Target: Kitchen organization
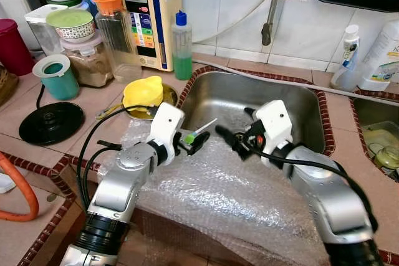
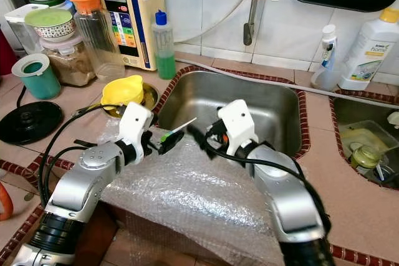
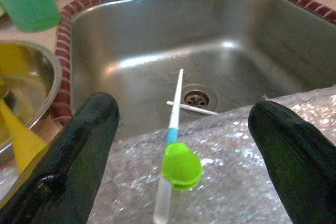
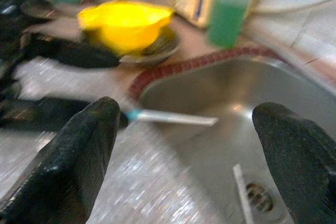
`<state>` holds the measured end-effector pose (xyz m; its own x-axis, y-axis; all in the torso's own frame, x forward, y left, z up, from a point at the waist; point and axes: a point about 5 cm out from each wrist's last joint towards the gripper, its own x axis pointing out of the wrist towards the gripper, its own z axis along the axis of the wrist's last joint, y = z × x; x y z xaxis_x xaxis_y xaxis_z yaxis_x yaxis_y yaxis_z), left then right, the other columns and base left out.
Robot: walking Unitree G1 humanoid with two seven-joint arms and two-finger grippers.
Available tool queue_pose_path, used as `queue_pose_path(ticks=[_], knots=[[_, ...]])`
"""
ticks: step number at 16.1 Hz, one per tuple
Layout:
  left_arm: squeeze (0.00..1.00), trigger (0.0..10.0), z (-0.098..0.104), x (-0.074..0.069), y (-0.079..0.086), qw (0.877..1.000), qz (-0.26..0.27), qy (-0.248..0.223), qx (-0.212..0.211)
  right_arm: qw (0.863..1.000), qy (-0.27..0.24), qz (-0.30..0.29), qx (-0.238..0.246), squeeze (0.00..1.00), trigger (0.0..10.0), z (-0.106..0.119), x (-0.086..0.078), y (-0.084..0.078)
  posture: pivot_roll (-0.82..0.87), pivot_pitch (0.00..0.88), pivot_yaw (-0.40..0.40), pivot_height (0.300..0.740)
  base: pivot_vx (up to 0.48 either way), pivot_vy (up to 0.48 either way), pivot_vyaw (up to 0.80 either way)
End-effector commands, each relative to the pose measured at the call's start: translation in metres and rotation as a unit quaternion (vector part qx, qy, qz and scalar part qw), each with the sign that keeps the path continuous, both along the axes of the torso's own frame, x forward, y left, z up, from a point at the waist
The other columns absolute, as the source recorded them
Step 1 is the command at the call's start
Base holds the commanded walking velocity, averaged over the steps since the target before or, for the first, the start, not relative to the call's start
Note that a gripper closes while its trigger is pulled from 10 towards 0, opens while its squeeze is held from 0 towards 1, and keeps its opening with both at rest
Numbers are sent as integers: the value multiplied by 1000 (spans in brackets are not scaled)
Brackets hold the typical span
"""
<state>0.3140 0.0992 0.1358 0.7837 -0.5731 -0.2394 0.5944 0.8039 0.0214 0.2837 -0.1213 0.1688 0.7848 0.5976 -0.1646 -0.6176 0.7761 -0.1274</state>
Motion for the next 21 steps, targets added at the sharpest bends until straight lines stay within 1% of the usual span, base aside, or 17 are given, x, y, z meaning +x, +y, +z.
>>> queue_pose_path(ticks=[1, 3, 4, 5, 6, 8, 11, 17, 21], knots=[[0, 10000, -2, 2, 4, 1000, 7, 7, 7, 1000, 16, 19, -3, 0, 10000, 1, -5, 1, 32, 0, 42, 740, 0, 0, 0], [0, 10000, -3, 4, 7, 1000, 4, 16, 7, 998, 39, 38, -38, 0, 10000, -4, -15, -6, 21, 0, 49, 740, 0, 0, 0], [0, 10000, -4, 4, 8, 1000, -1, 24, 8, 997, 45, 37, -42, 0, 10000, -6, -17, -9, 17, 0, 52, 740, 0, 0, 0], [0, 4039, -6, 5, 8, 1000, -4, 28, 10, 997, 47, 36, -44, 0, 10000, -7, -17, -10, 12, 0, 55, 740, 0, 0, 0], [0, 0, -8, 7, 8, 999, -5, 33, 14, 997, 49, 33, -46, 0, 10000, -7, -17, -11, 9, 0, 57, 740, 0, 0, 0], [0, 0, -8, 7, 7, 999, -10, 40, 9, 997, 49, 33, -44, 0, 10000, -7, -19, -9, 5, 0, 62, 740, 0, 0, 0], [0, 0, -13, 6, 9, 999, -7, 46, 12, 996, 72, 38, -43, 0, 10000, -6, -27, -7, 3, 0, 64, 740, 0, 0, 0], [0, 0, -17, 4, 10, 998, -11, 57, 13, 995, 71, 45, -50, 0, 10000, -3, -25, -6, 11, 0, 60, 740, 0, 0, 0], [0, 0, -19, 2, 13, 998, -2, 56, 11, 996, 68, 47, -41, 0, 10000, 0, -25, -2, 14, 0, 59, 740, 0, 0, 0]])
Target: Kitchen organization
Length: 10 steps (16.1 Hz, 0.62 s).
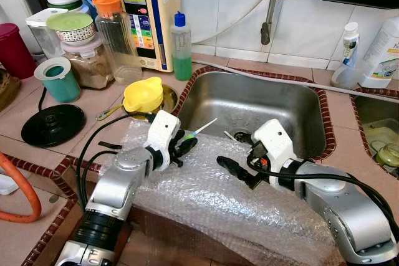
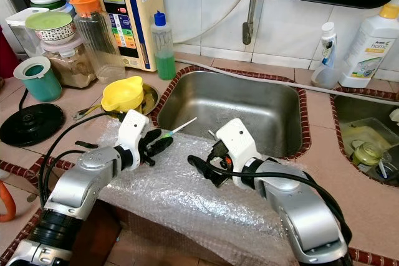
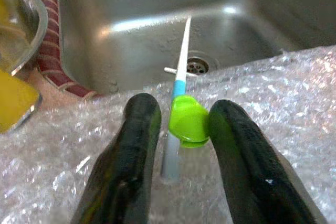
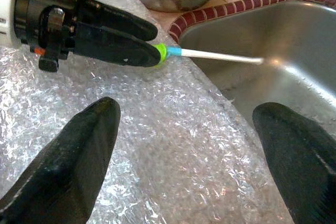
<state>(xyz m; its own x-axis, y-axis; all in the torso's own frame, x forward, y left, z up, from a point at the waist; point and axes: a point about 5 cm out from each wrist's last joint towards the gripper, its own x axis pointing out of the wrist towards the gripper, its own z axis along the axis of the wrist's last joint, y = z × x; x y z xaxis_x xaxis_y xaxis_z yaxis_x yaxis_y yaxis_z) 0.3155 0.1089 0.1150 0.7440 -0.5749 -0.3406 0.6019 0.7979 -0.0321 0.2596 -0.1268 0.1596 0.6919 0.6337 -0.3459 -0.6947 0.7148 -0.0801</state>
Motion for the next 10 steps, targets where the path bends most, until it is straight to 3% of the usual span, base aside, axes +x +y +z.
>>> queue_pose_path(ticks=[1, 6, 10], knots=[[0, 0, 1, 0, 4, 1000, 5, -3, 1, 1000, -16, 9, 3, 0, 10000, 9, -1, 3, 15, 0, 55, 740, 0, 0, 0], [0, 0, 3, 0, 5, 1000, 18, -12, -8, 1000, -17, 2, -1, 0, 10000, 11, 2, -1, 17, 0, 49, 740, 0, 0, 0], [0, 0, 15, 4, 3, 997, 27, -65, -24, 999, -32, -15, 9, 0, 10000, 14, 8, -2, 18, 0, 48, 740, 0, 0, 0]])
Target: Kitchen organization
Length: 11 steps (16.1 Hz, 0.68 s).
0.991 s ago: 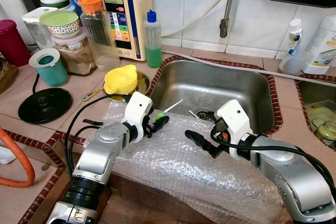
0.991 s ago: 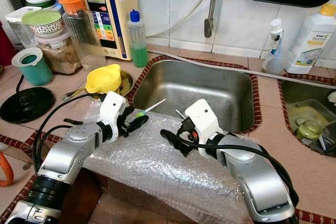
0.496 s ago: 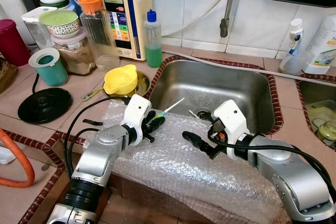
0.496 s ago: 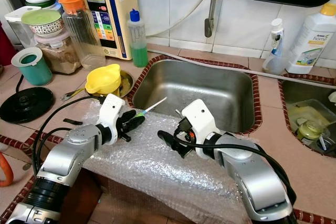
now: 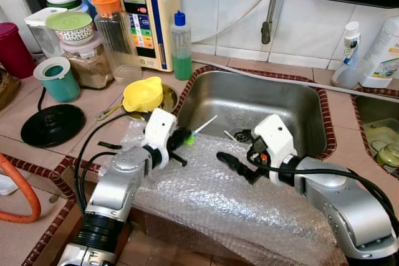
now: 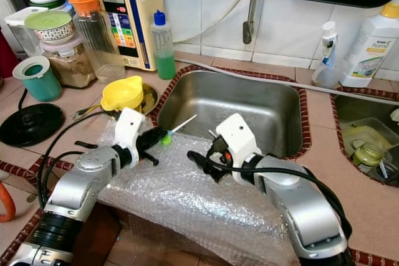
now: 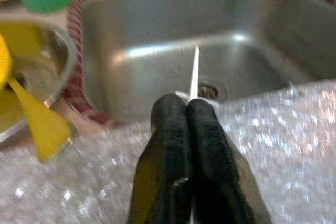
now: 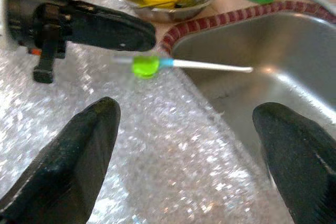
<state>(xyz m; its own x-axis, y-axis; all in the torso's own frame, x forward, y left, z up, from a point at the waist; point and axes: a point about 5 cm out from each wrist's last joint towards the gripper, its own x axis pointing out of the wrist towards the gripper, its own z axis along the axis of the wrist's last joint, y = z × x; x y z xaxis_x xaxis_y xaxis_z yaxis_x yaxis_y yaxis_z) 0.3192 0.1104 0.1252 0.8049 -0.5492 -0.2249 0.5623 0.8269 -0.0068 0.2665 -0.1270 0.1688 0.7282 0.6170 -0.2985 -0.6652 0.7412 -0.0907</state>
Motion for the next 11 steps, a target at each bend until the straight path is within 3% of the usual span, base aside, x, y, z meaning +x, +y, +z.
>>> queue_pose_path(ticks=[1, 3, 6, 7, 8, 11], knots=[[0, 0, 10, 1, -1, 999, 1, -32, -9, 1000, -19, -17, 14, 0, 10000, 8, 6, -3, 18, 0, 48, 740, 0, 0, 0], [0, 0, 16, -3, -9, 998, -17, -58, -15, 997, -46, -45, 35, 0, 10000, 14, 14, -6, 18, 0, 48, 740, 0, 0, 0], [0, 0, 11, -4, -7, 999, -17, -51, -1, 997, -52, -52, 26, 0, 10000, 13, 18, -10, 26, 0, 48, 740, 0, 0, 0], [0, 2078, 7, -3, -4, 999, -11, -37, 7, 997, -54, -52, 22, 0, 10000, 12, 18, -11, 29, 0, 44, 740, 0, 0, 0], [1000, 10000, 6, 1, -2, 1000, -1, -28, -4, 997, -56, -51, 20, 0, 10000, 11, 18, -10, 32, 0, 39, 740, 0, 0, 0], [1000, 10000, 7, 10, -9, 999, -2, -27, -25, 997, -61, -32, 17, 0, 10000, 10, 16, -4, 25, 0, 35, 740, 0, 0, 0]])
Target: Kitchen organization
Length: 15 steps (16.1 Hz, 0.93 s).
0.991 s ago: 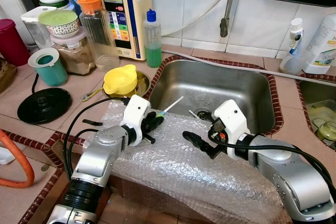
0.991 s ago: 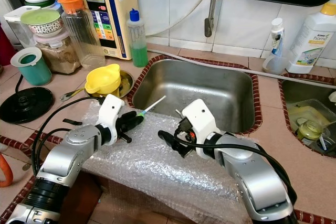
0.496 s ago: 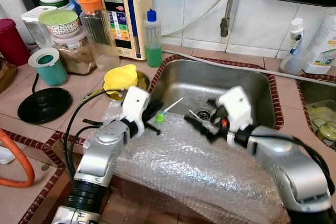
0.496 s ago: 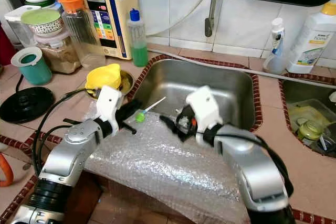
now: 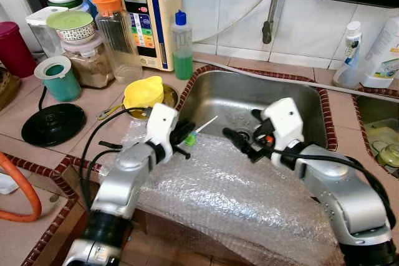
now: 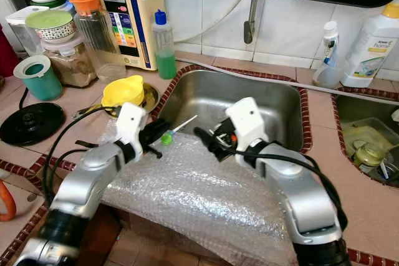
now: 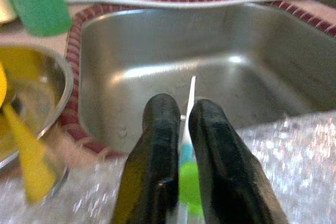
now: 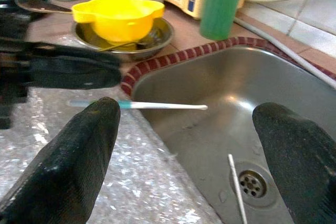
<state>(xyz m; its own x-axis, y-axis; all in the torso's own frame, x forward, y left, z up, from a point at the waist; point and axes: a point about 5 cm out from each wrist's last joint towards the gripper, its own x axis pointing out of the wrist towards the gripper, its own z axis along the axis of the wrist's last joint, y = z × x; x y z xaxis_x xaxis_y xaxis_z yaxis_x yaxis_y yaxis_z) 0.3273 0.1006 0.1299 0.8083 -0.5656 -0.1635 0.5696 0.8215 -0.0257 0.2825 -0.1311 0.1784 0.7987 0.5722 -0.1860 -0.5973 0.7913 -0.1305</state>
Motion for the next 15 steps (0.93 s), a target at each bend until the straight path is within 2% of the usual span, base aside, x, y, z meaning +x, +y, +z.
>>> queue_pose_path(ticks=[1, 6, 9, 15], knots=[[1000, 10000, 2, 5, -1, 1000, 1, -3, -3, 1000, -4, 6, -4, 0, 10000, 0, -1, 1, 14, 0, 36, 740, 0, 0, 0], [1000, 10000, -2, 17, -8, 1000, -6, 19, -10, 1000, -6, 9, -10, 0, 10000, -1, -6, 1, -13, 0, 50, 740, 0, 0, 0], [1000, 10000, -7, 26, -4, 999, 9, 32, 9, 1000, -9, 10, -11, 0, 10000, 0, -9, 1, -24, 0, 59, 740, 0, 0, 0], [1000, 10000, -14, 30, -2, 998, 8, 51, 27, 1000, -20, 15, -19, 0, 10000, 2, -10, 3, -28, 0, 65, 740, 0, 0, 0]])
